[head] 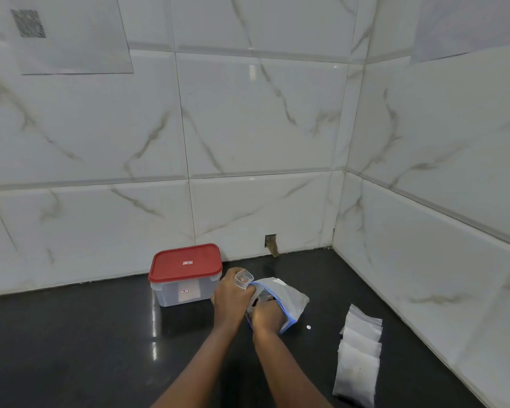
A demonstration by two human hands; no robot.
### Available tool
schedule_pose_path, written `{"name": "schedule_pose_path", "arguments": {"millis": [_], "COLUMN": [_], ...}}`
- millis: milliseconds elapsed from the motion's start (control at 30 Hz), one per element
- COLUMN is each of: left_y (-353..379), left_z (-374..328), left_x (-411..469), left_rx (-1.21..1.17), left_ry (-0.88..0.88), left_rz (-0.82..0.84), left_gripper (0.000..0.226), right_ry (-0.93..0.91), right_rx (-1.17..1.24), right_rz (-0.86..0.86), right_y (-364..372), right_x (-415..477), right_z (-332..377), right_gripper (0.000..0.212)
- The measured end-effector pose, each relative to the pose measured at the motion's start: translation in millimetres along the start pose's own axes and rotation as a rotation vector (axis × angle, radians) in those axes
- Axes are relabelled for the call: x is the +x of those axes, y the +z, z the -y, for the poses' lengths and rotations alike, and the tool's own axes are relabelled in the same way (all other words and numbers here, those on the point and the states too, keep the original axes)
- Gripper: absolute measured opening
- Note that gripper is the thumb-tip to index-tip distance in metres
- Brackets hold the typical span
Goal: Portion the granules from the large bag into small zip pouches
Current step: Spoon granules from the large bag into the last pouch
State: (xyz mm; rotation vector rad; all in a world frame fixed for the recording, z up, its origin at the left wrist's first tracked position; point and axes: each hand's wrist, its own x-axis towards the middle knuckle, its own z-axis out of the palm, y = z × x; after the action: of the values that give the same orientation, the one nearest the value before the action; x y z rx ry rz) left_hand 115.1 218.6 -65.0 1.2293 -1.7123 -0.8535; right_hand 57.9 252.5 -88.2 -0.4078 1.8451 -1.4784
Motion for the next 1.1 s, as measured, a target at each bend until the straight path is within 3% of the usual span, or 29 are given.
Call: {"name": "schedule_pose_path", "arguments": {"millis": [100,200,333,467,867,1100], "left_y": [6,8,7,4,13,8], "left_z": [1,3,3,1,-4,-1], "left_x": [-5,-6,-8,-13,-10,-7], "left_rx": [-0.004,-0.006,-0.012,-0.010,0.023,-0.027], "left_ry": [0.027,0.064,0.071,0.035,-0.054,-0.041], "left_rz": [0.014,0.006,-0.082,-0.171,-0.219,-0.142], "left_gripper": [0.028,0.030,0.027,0.025,0.024,0.047], "right_ry": [0.037,0.103,0.133,0.133,0.014,0.024], "right_rx": [0.021,0.201,0.451,0.530,0.016,-0.225], "right_rz": [-0.014,-0.025,-0.050,-0.103,-0.272,-0.300], "right_y": [-3,-2,4,14,-11,-48], "right_x": [-2,-9,-13,-19,-34,-20], "right_z": [-4,4,16,18,19,48], "right_gripper": [0.031,0.027,0.024,0.023,0.028,0.033]}}
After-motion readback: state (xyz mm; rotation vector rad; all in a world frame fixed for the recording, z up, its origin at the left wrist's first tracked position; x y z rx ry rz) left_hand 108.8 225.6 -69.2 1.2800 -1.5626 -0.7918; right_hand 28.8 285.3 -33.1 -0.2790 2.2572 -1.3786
